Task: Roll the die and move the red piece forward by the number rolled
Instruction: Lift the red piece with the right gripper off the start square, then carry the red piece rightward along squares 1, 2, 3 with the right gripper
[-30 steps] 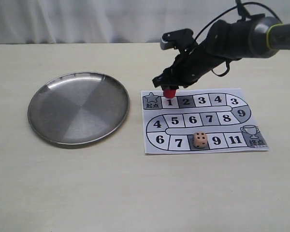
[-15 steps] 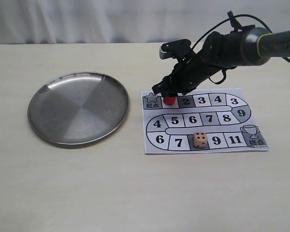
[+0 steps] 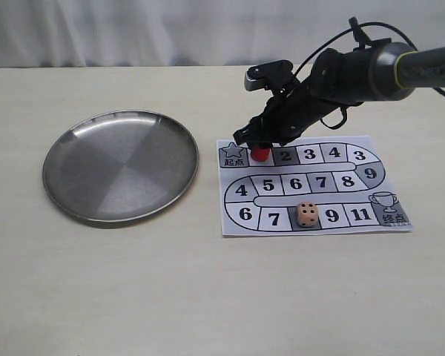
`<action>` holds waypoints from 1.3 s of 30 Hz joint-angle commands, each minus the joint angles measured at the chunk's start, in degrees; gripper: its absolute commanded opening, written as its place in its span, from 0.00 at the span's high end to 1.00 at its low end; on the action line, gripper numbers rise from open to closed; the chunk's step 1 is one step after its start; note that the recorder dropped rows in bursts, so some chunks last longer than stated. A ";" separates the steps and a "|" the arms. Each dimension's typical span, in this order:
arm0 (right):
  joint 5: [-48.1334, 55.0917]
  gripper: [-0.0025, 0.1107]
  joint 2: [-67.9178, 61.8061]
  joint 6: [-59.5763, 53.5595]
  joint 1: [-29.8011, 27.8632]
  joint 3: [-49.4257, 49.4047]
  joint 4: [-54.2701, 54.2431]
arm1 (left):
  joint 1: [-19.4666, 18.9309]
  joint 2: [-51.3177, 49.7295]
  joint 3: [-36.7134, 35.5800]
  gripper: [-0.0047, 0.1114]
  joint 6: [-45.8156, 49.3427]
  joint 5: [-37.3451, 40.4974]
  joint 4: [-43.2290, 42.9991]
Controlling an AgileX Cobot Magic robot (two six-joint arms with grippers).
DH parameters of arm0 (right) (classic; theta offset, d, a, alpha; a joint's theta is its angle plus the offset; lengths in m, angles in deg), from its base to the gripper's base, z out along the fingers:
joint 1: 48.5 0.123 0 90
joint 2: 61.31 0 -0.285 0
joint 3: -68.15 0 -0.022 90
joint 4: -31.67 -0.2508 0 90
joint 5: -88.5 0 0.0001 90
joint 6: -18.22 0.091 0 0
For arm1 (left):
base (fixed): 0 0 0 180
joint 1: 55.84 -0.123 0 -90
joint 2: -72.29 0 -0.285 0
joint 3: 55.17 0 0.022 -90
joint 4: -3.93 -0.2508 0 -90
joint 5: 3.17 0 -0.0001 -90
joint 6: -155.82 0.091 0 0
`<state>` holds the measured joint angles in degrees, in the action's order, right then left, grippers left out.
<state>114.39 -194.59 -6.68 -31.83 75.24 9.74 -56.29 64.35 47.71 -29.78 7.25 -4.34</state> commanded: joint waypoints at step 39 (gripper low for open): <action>1.74 0.94 1.44 0.32 -5.21 -4.00 0.39 | 0.50 0.15 -0.10 0.96 -0.05 -0.46 0.03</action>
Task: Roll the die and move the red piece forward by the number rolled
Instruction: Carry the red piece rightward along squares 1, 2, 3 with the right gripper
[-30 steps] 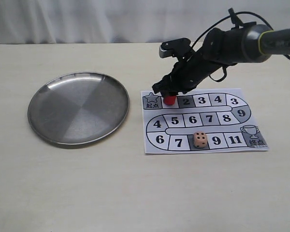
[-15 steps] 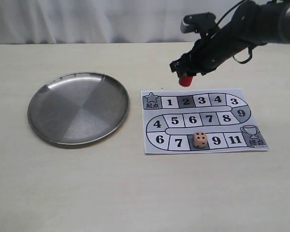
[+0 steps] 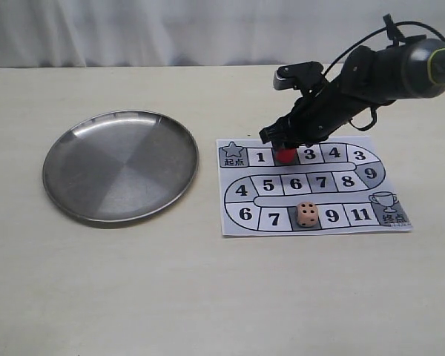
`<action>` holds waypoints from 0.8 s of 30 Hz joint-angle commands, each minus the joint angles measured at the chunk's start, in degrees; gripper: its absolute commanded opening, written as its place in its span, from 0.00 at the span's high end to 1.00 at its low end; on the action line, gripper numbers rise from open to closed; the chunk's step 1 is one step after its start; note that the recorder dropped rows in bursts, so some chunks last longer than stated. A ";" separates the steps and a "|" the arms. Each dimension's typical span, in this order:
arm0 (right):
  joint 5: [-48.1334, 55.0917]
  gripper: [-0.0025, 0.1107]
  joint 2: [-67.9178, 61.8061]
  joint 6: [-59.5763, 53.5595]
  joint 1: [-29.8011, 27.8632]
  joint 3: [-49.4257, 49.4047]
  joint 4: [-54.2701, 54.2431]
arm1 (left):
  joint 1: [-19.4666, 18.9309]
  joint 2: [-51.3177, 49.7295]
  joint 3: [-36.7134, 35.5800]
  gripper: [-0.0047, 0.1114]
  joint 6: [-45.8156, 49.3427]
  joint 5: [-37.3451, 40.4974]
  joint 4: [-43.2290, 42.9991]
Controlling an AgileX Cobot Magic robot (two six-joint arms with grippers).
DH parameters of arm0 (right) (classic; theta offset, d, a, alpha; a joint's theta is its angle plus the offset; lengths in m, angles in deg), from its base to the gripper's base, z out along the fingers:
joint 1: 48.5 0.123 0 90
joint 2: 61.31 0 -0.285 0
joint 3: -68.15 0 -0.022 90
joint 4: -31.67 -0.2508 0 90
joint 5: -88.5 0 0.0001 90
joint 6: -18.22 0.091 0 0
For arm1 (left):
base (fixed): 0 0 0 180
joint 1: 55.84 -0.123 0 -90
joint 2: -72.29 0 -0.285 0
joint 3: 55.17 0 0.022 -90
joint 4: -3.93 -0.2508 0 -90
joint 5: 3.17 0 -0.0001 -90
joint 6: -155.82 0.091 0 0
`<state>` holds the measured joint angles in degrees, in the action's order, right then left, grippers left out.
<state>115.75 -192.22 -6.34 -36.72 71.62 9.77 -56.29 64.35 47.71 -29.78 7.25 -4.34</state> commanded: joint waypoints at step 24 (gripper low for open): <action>4.33 0.94 9.67 0.35 -2.38 2.59 0.63 | 0.50 0.15 -0.10 0.96 -0.05 -0.46 0.03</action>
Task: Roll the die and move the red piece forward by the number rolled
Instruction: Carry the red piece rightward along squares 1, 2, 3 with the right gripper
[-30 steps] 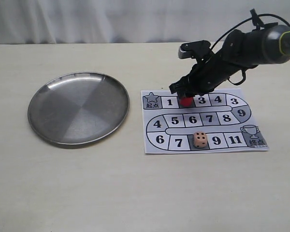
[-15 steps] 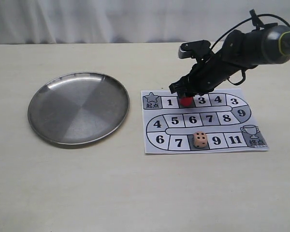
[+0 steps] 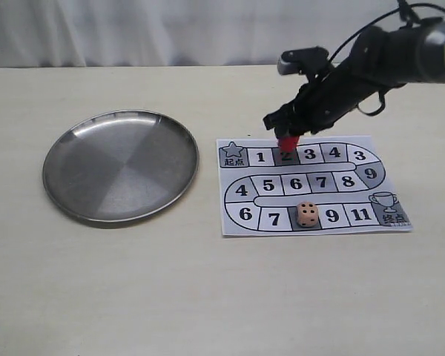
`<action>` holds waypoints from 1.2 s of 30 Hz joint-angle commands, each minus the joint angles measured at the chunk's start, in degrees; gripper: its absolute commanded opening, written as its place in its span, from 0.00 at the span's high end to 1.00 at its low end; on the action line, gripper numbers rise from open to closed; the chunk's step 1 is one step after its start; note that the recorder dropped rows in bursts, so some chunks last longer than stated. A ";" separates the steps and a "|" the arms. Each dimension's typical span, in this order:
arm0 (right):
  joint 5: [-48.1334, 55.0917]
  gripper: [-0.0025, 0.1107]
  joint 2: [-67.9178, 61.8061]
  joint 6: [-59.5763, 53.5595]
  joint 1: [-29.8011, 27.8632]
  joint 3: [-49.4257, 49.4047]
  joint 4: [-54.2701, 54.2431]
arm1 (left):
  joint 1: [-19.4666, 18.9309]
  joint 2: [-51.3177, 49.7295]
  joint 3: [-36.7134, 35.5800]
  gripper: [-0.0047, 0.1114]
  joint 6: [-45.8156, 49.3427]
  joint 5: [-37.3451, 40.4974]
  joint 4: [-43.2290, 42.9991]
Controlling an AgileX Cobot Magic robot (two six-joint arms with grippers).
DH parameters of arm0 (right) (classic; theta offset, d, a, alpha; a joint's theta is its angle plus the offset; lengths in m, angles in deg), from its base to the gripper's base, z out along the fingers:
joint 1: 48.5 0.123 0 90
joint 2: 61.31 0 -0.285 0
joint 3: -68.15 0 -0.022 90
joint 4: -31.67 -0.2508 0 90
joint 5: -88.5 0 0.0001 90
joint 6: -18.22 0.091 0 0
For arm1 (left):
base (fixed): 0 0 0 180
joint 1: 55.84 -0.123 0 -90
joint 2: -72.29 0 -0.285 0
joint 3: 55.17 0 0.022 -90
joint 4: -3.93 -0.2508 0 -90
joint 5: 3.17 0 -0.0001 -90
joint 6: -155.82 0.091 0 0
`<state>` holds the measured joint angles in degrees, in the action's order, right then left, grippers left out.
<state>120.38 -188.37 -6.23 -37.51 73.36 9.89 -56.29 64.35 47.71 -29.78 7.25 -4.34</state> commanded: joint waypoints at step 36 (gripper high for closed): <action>-7.62 0.94 -3.02 0.27 -3.80 -5.98 2.80 | 0.50 0.15 -0.10 0.96 -0.05 -0.46 0.03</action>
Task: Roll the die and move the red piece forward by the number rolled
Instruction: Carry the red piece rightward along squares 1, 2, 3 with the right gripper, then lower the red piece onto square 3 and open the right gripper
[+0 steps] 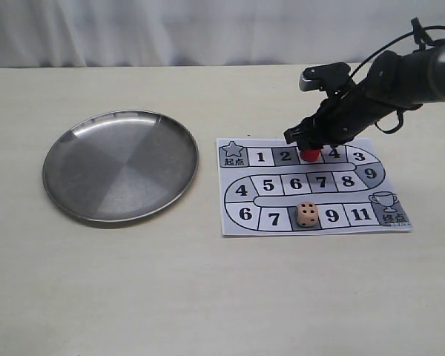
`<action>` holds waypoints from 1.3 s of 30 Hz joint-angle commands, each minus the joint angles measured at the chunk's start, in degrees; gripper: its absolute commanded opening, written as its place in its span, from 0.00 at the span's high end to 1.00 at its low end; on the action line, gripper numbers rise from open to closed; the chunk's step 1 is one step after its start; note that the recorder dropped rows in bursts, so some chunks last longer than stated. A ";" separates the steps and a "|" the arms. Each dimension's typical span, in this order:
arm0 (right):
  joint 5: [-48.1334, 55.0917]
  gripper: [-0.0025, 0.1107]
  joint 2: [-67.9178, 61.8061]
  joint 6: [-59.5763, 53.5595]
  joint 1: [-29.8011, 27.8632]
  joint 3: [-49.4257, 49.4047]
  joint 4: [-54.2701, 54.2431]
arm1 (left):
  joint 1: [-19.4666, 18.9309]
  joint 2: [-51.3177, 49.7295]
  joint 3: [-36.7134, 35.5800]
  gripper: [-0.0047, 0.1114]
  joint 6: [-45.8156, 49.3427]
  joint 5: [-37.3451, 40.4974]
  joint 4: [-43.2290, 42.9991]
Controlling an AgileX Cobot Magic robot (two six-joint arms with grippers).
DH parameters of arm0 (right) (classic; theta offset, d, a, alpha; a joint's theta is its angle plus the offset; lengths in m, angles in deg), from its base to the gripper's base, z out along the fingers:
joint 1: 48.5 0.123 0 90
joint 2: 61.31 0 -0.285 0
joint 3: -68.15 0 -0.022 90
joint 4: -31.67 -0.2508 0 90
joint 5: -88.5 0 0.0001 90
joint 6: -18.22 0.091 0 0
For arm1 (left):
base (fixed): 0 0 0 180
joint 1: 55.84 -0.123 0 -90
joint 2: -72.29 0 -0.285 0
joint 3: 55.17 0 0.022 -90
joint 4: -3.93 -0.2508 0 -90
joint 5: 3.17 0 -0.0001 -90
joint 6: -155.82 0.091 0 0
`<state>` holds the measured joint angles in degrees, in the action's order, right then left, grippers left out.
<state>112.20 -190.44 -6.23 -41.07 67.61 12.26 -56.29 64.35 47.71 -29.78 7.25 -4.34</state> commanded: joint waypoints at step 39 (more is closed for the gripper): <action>5.17 0.94 -0.94 4.52 -4.91 1.54 7.12 | 0.50 0.15 -0.10 0.96 -0.05 -0.46 0.03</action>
<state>114.50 -191.46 -2.91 -45.53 69.63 17.01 -56.29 64.35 47.71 -29.78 7.25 -4.34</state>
